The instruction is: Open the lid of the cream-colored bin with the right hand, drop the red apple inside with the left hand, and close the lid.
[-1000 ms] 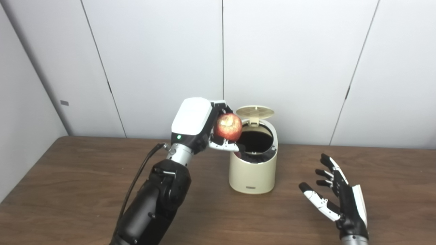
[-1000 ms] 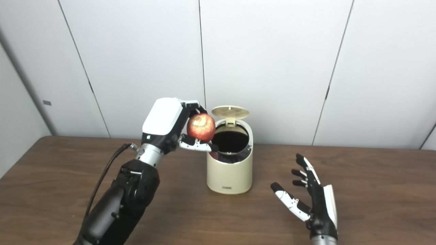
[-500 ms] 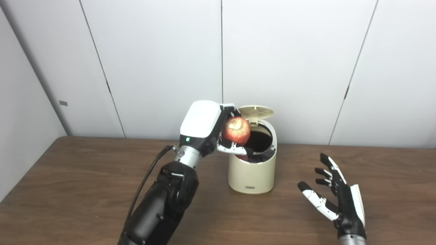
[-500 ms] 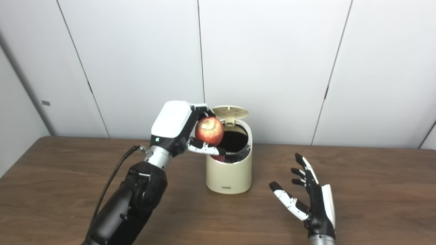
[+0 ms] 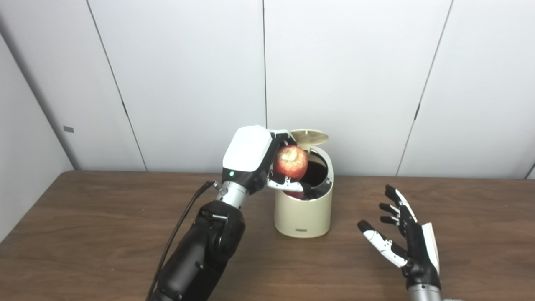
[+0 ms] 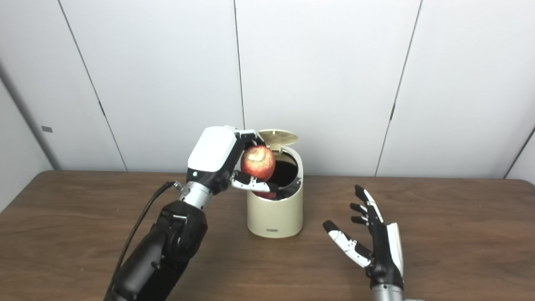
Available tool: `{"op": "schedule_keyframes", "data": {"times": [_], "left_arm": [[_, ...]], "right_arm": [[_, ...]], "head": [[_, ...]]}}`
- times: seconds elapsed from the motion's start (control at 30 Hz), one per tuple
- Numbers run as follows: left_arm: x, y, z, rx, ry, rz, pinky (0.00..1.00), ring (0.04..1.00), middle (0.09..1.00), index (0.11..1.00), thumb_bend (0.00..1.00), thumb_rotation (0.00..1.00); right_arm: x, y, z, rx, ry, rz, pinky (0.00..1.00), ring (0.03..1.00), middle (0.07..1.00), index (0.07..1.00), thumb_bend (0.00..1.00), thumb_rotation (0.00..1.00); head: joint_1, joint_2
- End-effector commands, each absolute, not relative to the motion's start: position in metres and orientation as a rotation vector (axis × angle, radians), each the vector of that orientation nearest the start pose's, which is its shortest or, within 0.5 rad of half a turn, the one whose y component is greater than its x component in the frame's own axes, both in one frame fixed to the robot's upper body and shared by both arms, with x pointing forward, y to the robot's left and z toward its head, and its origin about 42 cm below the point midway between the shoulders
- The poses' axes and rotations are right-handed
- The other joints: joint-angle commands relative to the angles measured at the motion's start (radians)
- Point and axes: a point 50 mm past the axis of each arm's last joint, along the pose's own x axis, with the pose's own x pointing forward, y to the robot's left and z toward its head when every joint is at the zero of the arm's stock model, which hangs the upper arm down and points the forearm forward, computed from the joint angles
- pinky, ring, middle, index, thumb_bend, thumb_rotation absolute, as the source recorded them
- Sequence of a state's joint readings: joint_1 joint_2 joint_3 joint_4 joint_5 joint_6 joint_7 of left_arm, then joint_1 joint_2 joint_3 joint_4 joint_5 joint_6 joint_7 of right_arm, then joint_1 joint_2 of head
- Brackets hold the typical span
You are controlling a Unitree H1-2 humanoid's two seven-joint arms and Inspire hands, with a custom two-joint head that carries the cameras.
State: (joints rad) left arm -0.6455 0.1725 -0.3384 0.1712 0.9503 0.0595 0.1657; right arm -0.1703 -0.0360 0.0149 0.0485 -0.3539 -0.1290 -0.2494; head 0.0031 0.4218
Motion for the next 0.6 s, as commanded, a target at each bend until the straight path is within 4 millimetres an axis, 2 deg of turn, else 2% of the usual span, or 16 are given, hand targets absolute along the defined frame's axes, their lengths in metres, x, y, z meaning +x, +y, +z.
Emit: {"op": "schedule_keyframes", "data": {"times": [0.0, 0.57], "left_arm": [[0.446, 0.125, 0.298, 1.182, -0.780, 0.063, 0.74, 0.565, 0.469, 0.502, 0.53, 0.00], [0.458, 0.123, 0.275, 1.136, -0.881, 0.108, 0.74, 0.541, 0.457, 0.516, 0.52, 0.00]], "right_arm": [[0.340, -0.205, 0.166, -0.330, -0.399, -0.187, 0.70, 0.804, 0.896, 0.885, 0.57, 0.53], [0.340, -0.201, 0.170, -0.329, -0.407, -0.186, 0.68, 0.793, 0.894, 0.882, 0.57, 0.53]], "head": [[0.000, 0.002], [-0.009, 0.004]]}}
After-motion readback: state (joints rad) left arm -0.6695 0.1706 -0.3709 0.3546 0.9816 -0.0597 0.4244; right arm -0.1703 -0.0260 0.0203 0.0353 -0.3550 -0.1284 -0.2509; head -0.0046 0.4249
